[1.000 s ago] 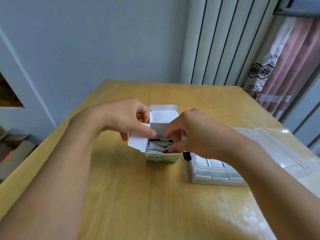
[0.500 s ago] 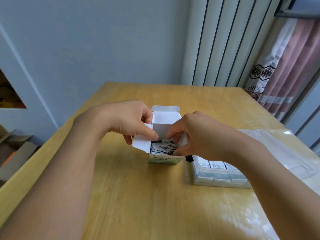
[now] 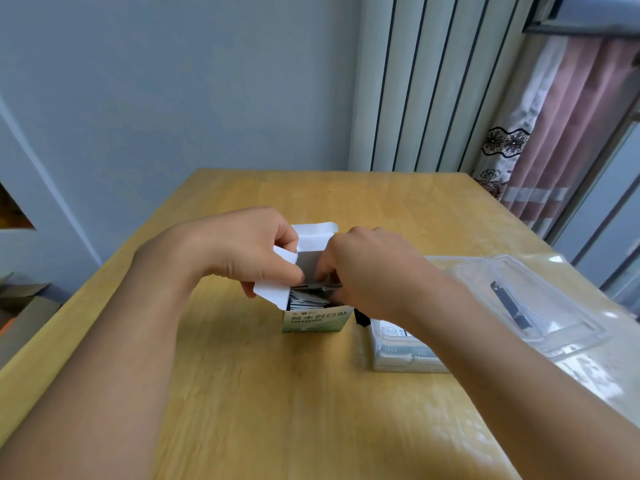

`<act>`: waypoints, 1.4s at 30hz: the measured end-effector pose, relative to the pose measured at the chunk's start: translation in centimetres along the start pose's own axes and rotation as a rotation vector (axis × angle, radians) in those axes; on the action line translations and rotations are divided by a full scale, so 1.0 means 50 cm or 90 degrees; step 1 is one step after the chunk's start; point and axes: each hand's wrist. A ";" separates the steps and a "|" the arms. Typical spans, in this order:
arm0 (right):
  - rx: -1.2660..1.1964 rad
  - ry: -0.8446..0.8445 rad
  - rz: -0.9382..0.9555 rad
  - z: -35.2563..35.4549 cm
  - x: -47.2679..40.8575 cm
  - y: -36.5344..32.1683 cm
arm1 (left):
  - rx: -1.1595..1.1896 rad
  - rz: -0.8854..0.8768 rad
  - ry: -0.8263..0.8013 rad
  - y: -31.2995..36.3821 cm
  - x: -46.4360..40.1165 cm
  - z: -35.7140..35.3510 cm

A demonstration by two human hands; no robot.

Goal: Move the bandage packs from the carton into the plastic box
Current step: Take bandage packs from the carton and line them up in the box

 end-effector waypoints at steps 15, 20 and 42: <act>-0.060 -0.014 0.042 0.006 0.000 0.018 | 0.001 0.007 0.003 0.005 0.003 0.000; -0.081 0.000 0.042 0.006 0.003 0.019 | 0.000 0.012 0.006 0.005 0.003 -0.001; -0.514 0.176 0.059 0.053 0.003 0.089 | -0.004 0.147 0.029 -0.043 -0.012 0.003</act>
Point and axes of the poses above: each hand's wrist, its own x-axis away from the middle knuckle, its own z-axis out of the back of the hand, y = z × x, and after that the axes turned 10 degrees about -x, right-handed
